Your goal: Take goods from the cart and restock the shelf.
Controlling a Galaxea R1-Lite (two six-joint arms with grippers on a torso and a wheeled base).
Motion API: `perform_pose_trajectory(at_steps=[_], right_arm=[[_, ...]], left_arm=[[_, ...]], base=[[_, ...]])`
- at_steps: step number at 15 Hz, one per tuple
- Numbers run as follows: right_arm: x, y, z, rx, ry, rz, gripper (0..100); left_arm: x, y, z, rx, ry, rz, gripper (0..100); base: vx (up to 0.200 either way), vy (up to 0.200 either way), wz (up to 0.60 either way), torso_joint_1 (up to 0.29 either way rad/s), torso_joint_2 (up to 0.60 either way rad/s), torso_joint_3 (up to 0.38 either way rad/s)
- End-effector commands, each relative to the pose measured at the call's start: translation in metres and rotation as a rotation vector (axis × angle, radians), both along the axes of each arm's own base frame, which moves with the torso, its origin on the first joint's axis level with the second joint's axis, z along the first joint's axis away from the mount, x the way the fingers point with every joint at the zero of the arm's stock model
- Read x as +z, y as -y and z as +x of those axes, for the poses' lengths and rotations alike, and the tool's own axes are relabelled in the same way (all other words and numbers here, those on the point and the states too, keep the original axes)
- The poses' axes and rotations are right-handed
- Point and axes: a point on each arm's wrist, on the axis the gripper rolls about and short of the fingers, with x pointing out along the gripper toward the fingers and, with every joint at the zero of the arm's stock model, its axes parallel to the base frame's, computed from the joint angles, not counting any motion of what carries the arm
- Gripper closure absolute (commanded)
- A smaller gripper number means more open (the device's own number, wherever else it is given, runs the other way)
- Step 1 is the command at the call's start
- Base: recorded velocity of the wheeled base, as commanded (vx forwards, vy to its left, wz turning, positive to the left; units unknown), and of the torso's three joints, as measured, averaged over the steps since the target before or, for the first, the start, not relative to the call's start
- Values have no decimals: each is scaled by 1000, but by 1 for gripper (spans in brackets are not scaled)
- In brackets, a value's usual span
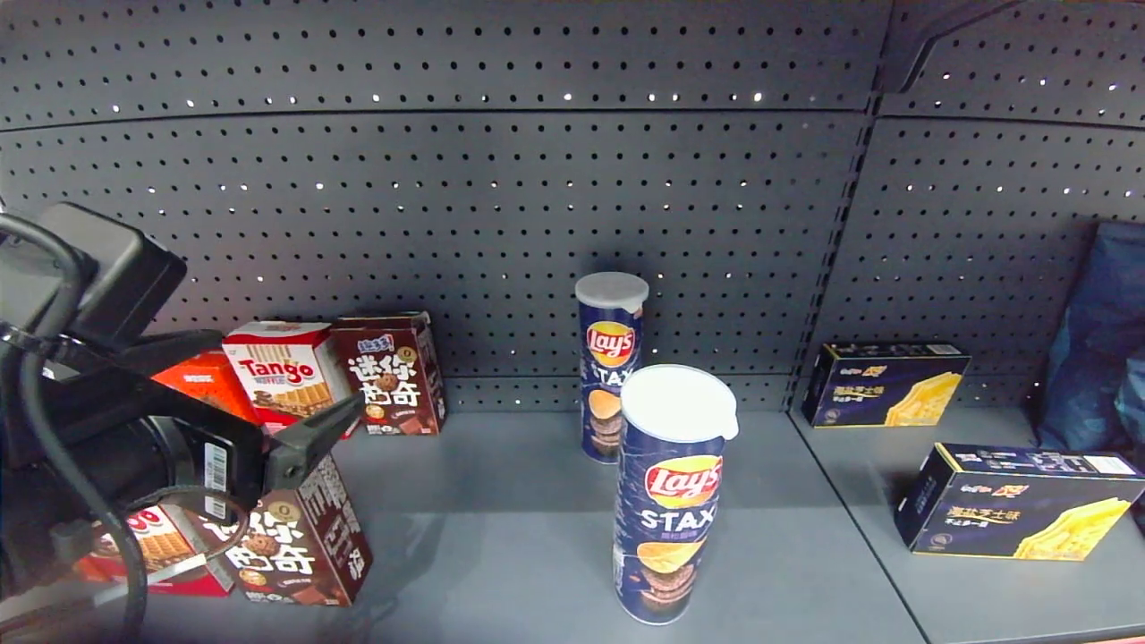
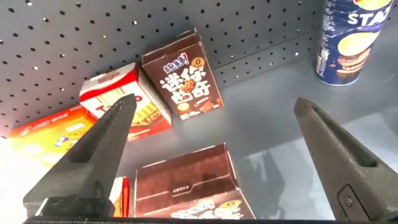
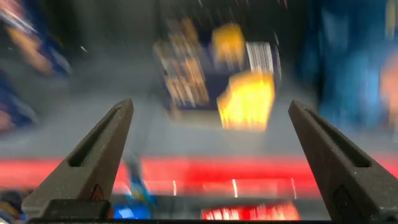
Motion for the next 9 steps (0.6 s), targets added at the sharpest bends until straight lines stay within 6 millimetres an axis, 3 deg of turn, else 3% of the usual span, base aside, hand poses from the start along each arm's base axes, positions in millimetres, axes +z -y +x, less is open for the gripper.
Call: perform_pose_trajectory(at_steps=[1,3,5,7,9], right_arm=[[39,-20,73,337,-198,-90,0],[26,-45,96,491,-313,-133,0],[20,-64,117,526,-358,-158,0],[5,-97,150,554,-403,-161,0],[0,-119,161,579,-442,-177,0]], left_arm=[[3,-2,-2,1,12,-9,0],[2,-2,-2,1,11,-8,0],[2,-1,-2,1,9,-7,0],[4,-2,0,11,15,-13,0],[3,-6,2,21,10,-18,0]], base=[[0,0,0,0,0,0],[0,0,0,0,0,0],[0,0,0,0,0,0],[0,0,0,0,0,0],[0,0,0,0,0,0]])
